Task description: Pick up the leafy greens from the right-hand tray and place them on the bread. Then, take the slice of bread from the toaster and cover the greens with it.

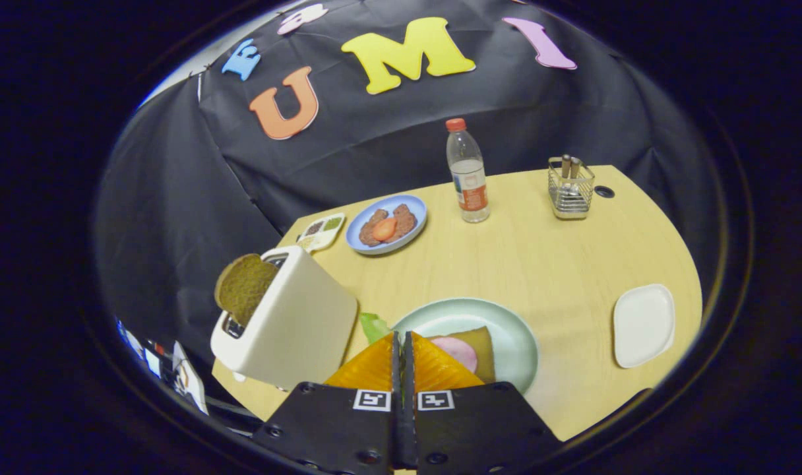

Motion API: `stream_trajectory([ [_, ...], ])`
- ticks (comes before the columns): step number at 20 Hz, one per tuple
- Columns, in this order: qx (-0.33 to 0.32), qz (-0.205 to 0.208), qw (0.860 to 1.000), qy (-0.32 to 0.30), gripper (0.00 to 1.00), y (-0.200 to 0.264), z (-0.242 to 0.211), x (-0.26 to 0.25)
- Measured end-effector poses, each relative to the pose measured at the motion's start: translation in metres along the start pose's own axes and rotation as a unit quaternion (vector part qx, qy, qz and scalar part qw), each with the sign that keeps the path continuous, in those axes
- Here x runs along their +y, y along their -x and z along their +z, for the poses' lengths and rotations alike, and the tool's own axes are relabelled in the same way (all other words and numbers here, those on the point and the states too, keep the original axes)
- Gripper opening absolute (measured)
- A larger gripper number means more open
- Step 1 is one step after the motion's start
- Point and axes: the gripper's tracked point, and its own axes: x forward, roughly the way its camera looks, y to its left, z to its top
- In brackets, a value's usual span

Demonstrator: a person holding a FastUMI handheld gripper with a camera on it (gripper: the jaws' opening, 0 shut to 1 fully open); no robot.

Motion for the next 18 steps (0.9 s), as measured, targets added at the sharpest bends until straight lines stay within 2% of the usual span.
stream_trajectory([
  [5, 0.006, -0.061, 0.997, 0.047, 0.0, -0.011, -0.005, -0.045],
  [9, 0.016, -0.071, 0.996, 0.054, 0.04, -0.017, -0.009, -0.058],
  [11, 0.018, -0.069, 0.996, 0.06, 0.1, -0.018, -0.01, -0.061],
  [13, 0.019, -0.073, 0.995, 0.071, 0.27, -0.017, -0.01, -0.065],
  [14, 0.016, -0.075, 0.994, 0.074, 0.42, -0.017, -0.008, -0.066],
  [15, 0.015, -0.075, 0.994, 0.078, 0.52, -0.015, -0.008, -0.067],
  [18, 0.003, -0.083, 0.993, 0.084, 0.93, -0.009, -0.002, -0.072],
])
